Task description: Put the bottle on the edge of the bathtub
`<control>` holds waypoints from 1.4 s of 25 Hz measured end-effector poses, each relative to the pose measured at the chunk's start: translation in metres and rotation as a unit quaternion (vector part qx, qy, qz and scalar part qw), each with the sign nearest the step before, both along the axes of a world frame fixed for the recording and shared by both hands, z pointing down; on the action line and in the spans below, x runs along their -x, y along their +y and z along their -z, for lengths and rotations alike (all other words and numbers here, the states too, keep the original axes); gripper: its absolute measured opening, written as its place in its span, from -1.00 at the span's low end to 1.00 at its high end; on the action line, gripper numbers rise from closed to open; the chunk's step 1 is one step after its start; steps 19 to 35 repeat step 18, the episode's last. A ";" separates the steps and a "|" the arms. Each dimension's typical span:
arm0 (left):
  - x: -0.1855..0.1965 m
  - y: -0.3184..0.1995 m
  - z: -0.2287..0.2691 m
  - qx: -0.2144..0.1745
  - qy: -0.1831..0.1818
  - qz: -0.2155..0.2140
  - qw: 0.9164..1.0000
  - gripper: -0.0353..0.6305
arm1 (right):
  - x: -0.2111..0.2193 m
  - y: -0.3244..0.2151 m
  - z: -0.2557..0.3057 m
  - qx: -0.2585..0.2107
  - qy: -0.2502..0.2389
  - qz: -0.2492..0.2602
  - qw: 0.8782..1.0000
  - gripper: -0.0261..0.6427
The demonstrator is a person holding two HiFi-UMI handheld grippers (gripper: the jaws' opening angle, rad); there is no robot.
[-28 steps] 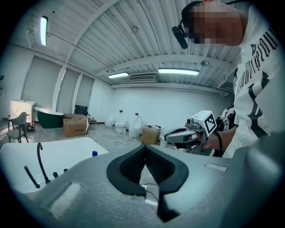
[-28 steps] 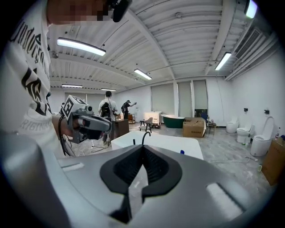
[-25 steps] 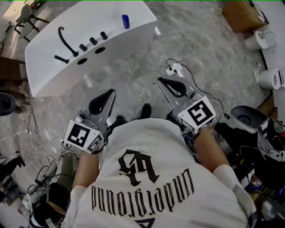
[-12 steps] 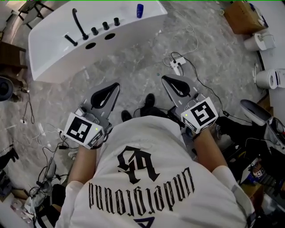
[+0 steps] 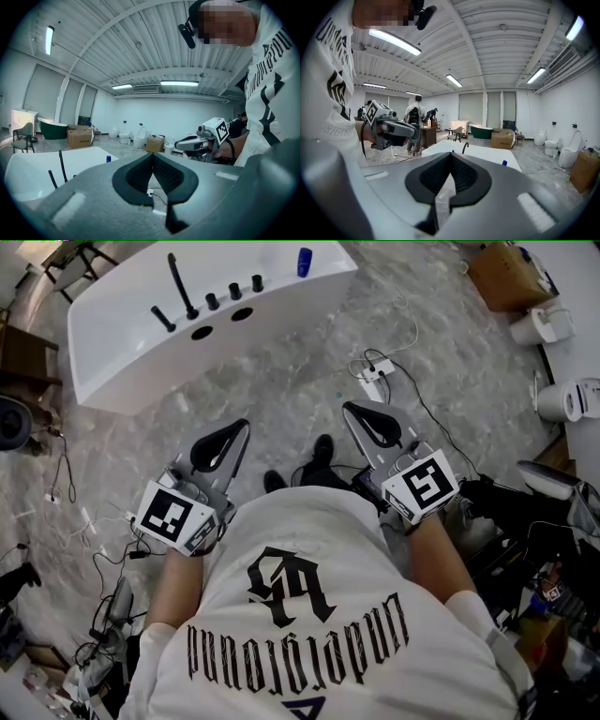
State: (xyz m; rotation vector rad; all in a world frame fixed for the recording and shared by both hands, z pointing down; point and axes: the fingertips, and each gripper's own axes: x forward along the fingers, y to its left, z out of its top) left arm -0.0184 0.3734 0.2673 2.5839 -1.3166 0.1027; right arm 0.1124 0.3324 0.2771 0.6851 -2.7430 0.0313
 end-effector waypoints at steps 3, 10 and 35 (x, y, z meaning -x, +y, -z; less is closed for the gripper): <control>0.005 0.008 0.002 0.000 0.003 -0.002 1.000 -0.88 | 0.003 0.009 0.004 -0.002 0.000 -0.003 1.000 -0.92; 0.010 0.003 0.001 -0.001 0.006 -0.011 1.000 -0.88 | 0.008 0.009 0.000 0.003 0.007 -0.012 1.000 -0.92; 0.005 0.014 -0.016 -0.001 0.005 -0.013 1.000 -0.88 | 0.005 0.022 -0.016 0.000 0.006 -0.011 1.000 -0.92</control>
